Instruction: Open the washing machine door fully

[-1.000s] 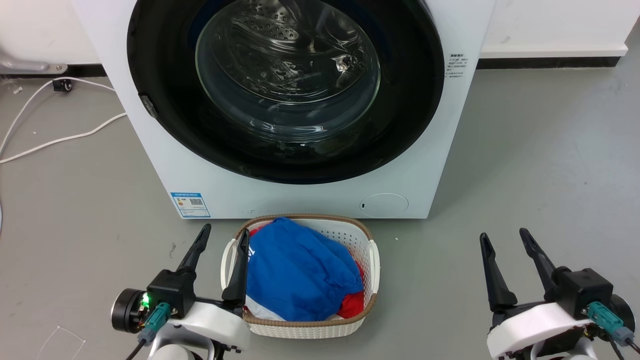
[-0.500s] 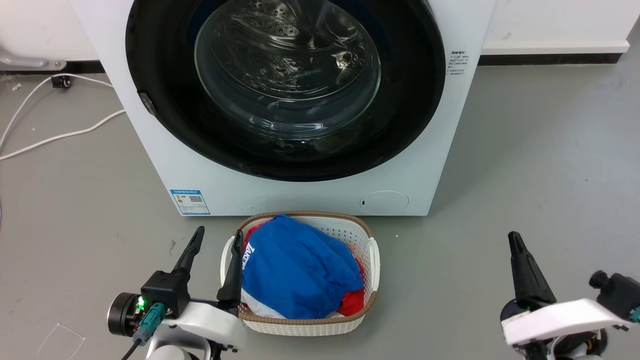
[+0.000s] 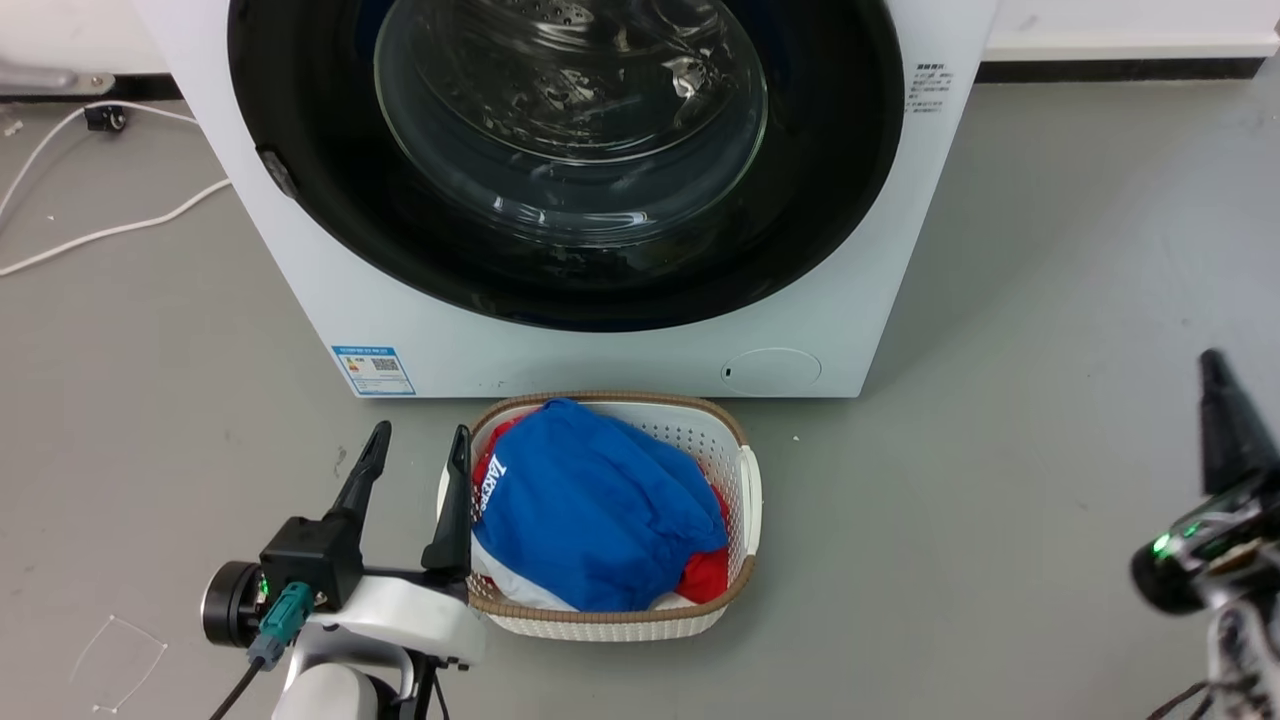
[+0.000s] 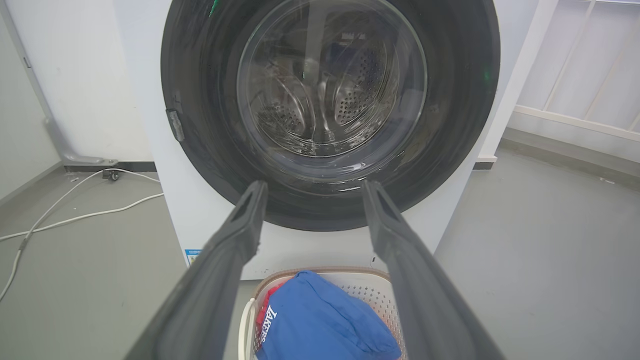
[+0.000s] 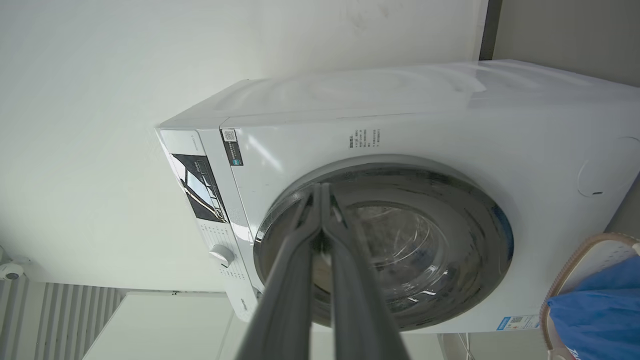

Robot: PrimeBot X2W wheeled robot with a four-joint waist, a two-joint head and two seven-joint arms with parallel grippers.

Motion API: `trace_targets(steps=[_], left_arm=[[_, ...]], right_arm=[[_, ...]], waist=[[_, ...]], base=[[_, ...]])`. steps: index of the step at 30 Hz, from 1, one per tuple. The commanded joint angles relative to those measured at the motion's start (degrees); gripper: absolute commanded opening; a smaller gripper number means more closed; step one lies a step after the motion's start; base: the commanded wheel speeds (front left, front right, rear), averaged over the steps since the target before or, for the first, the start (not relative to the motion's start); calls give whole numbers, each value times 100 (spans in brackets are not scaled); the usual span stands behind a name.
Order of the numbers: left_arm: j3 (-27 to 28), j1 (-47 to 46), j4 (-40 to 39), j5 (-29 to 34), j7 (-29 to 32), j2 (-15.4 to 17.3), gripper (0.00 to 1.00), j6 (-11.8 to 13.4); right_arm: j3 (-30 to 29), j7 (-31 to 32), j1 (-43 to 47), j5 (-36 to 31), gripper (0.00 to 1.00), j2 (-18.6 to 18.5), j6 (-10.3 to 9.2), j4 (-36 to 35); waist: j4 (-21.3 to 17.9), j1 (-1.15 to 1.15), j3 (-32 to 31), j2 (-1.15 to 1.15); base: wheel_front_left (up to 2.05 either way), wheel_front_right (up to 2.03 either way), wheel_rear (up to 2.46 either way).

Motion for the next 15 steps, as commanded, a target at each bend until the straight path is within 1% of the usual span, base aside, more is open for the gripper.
trace_targets(steps=[1, 3, 7, 11, 15], left_arm=[[-2, -125, -35, 6, -14, -13, 100, 14], [-4, -145, -62, 0, -14, -15, 100, 20], [-42, -250, -141, -27, -14, -19, 100, 31], [-174, -403, -249, -77, -14, -19, 100, 60], [-332, -517, -357, -180, -14, -20, 100, 128]], right_arm=[[-54, 75, -251, 132, 0, -167, 2, 145], [-52, 210, -597, 306, 0, -437, 2, 503], [193, 521, -1356, 447, 0, -999, 2, 1169], [612, 903, -2133, 450, 0, -1530, 2, 1804], [1095, 1275, -2964, 379, 0, -1957, 2, 2387]], waist=[[9, 0, 59, 0], [24, 0, 128, 0], [93, 0, 307, 0], [244, 0, 555, 0], [408, 0, 803, 0]], base=[[0, 0, 0], [0, 0, 0], [0, 0, 0], [0, 0, 0], [0, 0, 0]])
